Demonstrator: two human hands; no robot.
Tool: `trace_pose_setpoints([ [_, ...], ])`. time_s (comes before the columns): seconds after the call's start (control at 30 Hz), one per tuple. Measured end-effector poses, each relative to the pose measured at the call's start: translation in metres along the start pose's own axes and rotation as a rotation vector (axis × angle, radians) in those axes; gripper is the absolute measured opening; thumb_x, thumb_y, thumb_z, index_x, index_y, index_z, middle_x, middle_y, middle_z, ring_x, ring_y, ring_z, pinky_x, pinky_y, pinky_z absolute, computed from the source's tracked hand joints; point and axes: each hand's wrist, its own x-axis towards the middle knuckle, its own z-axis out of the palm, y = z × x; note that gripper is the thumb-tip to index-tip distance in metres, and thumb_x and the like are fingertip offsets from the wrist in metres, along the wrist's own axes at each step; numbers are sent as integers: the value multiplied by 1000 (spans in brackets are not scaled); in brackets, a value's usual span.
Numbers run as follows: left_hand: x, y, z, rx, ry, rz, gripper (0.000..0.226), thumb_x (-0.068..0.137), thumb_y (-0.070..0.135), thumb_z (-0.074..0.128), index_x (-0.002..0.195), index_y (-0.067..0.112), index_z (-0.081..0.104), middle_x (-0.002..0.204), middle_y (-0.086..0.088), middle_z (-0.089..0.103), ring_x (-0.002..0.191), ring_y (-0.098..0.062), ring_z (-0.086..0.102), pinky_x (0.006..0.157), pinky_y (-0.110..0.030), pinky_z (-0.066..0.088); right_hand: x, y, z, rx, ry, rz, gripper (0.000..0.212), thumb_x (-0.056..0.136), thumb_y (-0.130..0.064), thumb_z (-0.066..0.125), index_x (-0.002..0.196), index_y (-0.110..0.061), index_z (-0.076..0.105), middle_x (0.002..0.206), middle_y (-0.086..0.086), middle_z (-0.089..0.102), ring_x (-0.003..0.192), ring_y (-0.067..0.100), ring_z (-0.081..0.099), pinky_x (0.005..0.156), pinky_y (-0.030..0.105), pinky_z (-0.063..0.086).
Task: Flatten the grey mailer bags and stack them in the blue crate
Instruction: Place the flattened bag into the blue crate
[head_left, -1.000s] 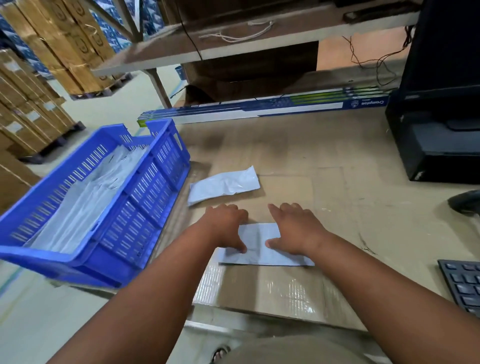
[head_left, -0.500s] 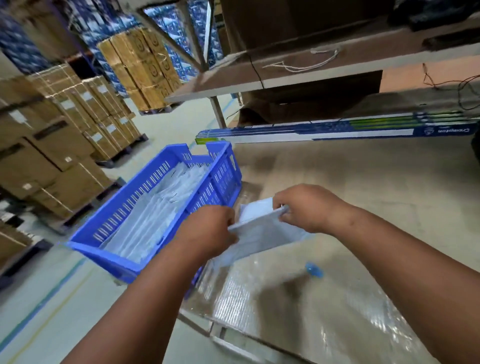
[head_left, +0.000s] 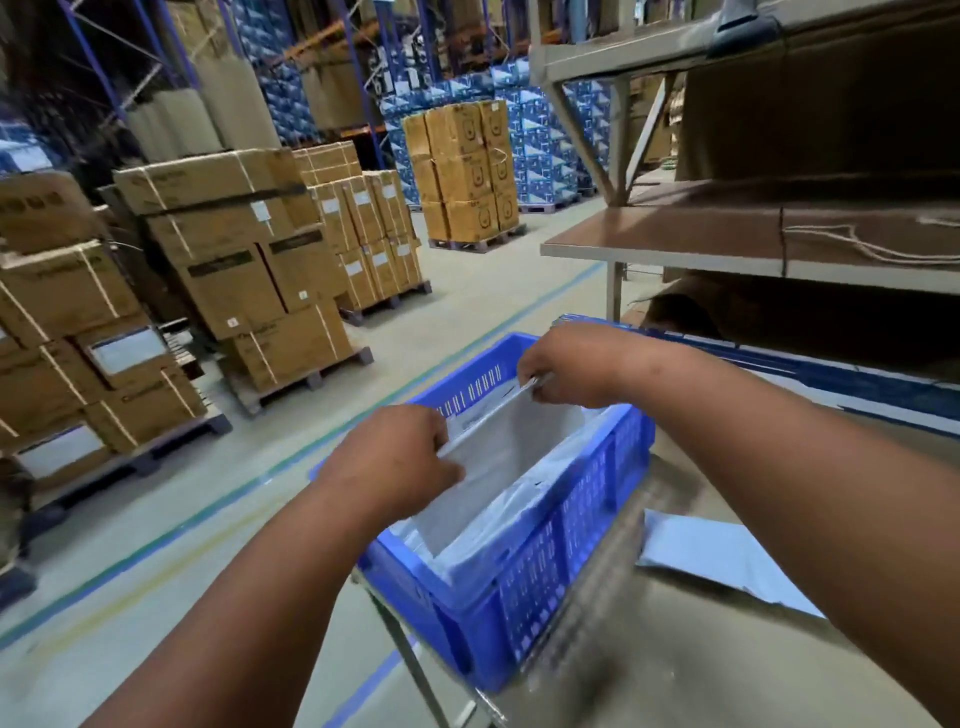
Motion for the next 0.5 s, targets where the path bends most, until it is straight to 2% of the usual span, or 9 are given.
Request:
trace_pose_setpoints([
  [0.13, 9, -15, 32, 20, -189, 23, 34, 85, 40, 75, 77, 16, 52, 79, 1, 56, 73, -21, 54, 55, -32, 33, 38, -9, 30, 3, -336, -39, 16, 92, -24, 67, 107, -31, 72, 94, -11, 67, 86, 16, 60, 65, 26, 41],
  [0.23, 15, -19, 56, 10, -327, 69, 23, 86, 32, 70, 81, 15, 54, 83, -2, 59, 72, -22, 56, 53, -30, 34, 52, -10, 54, -22, -543, -11, 20, 94, -20, 63, 104, -35, 70, 86, -17, 64, 76, 8, 57, 59, 21, 39],
  [0.3, 22, -21, 71, -4, -403, 105, 23, 86, 32, 70, 82, 16, 54, 84, -2, 58, 73, -22, 55, 53, -30, 34, 59, -10, 67, -50, -637, 35, 14, 91, -17, 62, 93, -29, 69, 77, -14, 62, 65, 5, 52, 59, 23, 40],
  [0.4, 31, -22, 88, 26, -530, 157, 28, 87, 38, 77, 86, 17, 59, 88, -2, 61, 82, -26, 59, 57, -32, 39, 67, -14, 82, -37, -768, 125, 8, 87, -15, 64, 87, -19, 70, 76, -5, 58, 69, 20, 48, 67, 31, 43],
  [0.43, 33, -21, 92, 44, -571, 172, 28, 87, 39, 78, 89, 16, 63, 90, -3, 63, 84, -27, 61, 58, -32, 41, 68, -18, 86, -61, -834, 134, 5, 87, -18, 64, 85, -20, 69, 79, -1, 59, 73, 23, 49, 71, 34, 45],
  [0.5, 36, -18, 102, 76, -654, 189, 26, 85, 34, 79, 91, 12, 67, 87, -4, 64, 81, -28, 63, 57, -31, 41, 74, -25, 100, -166, -948, 115, 15, 79, -33, 63, 77, -18, 66, 81, 6, 62, 75, 27, 50, 77, 42, 50],
])
